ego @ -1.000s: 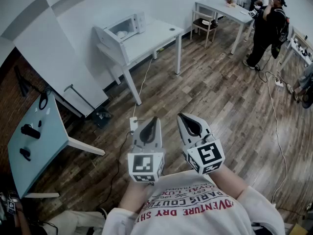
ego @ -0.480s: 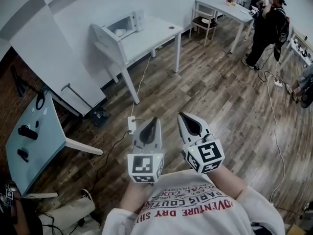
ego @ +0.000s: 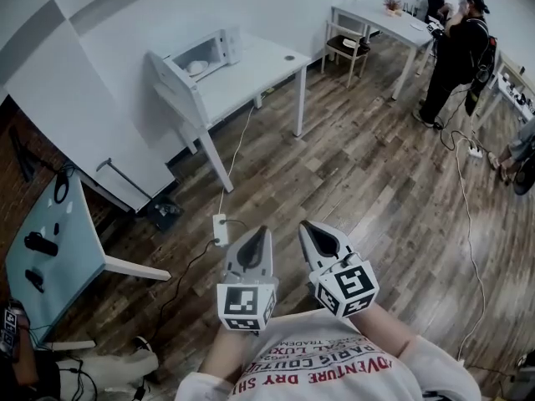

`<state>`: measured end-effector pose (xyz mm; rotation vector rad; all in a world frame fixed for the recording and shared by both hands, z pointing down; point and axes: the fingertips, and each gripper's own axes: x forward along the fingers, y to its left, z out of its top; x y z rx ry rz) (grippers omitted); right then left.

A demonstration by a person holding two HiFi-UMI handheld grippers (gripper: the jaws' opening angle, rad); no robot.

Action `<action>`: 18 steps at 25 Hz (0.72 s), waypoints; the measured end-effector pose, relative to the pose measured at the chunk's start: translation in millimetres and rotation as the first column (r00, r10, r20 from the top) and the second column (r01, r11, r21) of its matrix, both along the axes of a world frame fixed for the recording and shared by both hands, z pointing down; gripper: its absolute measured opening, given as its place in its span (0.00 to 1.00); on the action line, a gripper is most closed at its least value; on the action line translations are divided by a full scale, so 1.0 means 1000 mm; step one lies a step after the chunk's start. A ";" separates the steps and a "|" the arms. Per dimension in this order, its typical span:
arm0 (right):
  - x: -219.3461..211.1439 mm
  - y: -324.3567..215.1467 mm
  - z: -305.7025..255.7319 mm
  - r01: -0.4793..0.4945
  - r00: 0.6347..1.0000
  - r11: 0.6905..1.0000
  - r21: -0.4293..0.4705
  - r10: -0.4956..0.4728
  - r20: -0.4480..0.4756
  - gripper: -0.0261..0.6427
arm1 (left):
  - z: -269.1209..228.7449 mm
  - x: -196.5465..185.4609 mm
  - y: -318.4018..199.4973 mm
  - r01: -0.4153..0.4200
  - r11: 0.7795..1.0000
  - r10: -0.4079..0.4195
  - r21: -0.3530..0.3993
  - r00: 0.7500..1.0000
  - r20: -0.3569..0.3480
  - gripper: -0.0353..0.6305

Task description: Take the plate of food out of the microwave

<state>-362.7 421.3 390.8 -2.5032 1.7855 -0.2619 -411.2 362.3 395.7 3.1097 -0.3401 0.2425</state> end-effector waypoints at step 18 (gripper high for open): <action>0.306 -0.070 -0.021 0.220 0.975 0.975 0.007 -0.220 -0.042 0.06 | -0.018 0.278 -0.083 0.272 0.962 -0.271 0.014 0.962 -0.038 0.06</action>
